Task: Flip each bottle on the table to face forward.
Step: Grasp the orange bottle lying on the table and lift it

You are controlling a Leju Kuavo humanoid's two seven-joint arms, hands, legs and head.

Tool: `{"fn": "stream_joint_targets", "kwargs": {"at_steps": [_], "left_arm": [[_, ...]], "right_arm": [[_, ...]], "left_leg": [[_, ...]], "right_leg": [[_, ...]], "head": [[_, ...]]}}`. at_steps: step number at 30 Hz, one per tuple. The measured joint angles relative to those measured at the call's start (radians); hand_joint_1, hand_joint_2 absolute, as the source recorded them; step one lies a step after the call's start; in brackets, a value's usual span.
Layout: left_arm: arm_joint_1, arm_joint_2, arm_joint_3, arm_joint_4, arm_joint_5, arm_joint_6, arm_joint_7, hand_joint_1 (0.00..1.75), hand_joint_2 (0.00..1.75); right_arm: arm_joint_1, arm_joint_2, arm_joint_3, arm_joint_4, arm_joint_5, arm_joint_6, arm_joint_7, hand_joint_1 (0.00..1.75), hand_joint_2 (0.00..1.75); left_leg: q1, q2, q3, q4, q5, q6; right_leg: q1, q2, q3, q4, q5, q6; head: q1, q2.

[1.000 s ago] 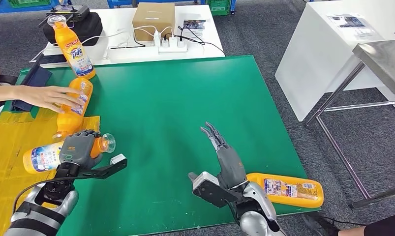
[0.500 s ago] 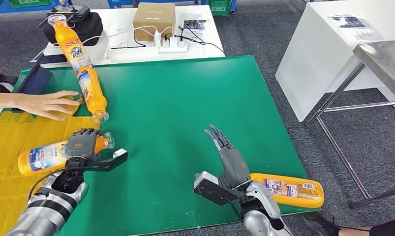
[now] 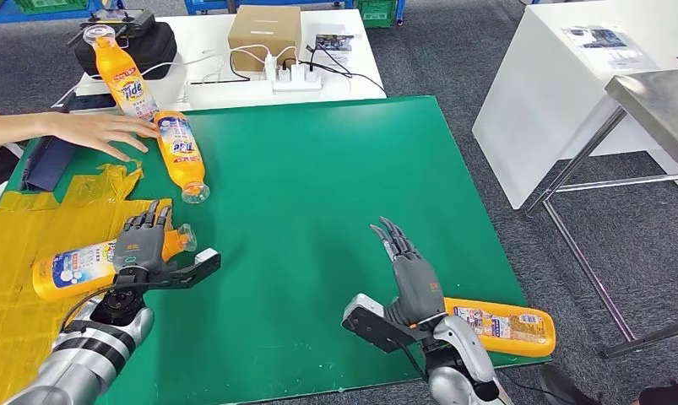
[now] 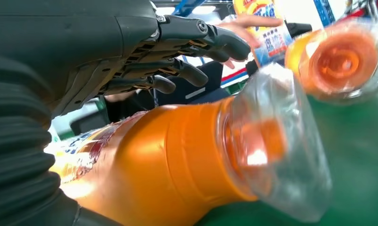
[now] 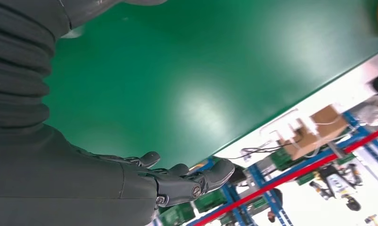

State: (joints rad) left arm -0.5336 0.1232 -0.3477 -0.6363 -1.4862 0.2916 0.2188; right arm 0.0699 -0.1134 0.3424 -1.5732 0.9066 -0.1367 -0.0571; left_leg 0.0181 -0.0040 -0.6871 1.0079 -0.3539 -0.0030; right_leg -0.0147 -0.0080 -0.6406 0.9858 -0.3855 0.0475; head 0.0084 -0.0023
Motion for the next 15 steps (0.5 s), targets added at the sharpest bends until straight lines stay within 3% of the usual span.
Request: {"fn": "stream_joint_targets", "kwargs": {"at_steps": [3,9,15], "left_arm": [[0.053,-0.006,0.034,-0.090,0.080,0.009,-0.082,0.00,1.75],[0.169,-0.026,0.090,-0.413,0.479,-0.035,-0.341,0.00,1.75],[0.262,-0.043,0.131,-0.694,0.655,-0.044,-0.422,0.00,1.75]], "right_arm": [[0.046,-0.021,-0.016,-0.039,0.009,-0.018,0.011,0.00,1.75],[0.167,-0.097,-0.048,-0.151,0.015,-0.031,0.032,0.00,1.75],[0.250,-0.156,-0.066,-0.240,0.025,-0.034,0.047,0.00,1.75]], "left_leg": [[0.000,0.000,-0.001,0.000,-0.001,0.000],[-0.002,-0.001,-0.003,0.000,-0.003,0.002],[-0.004,0.001,-0.002,0.000,-0.005,0.002]], "right_leg": [[-0.001,0.000,-0.001,0.000,0.000,0.001],[-0.002,0.000,-0.002,0.000,-0.002,0.003],[-0.003,0.000,-0.002,0.000,-0.002,0.003]], "head": [[0.000,0.000],[0.000,0.000],[0.000,0.000]]}}
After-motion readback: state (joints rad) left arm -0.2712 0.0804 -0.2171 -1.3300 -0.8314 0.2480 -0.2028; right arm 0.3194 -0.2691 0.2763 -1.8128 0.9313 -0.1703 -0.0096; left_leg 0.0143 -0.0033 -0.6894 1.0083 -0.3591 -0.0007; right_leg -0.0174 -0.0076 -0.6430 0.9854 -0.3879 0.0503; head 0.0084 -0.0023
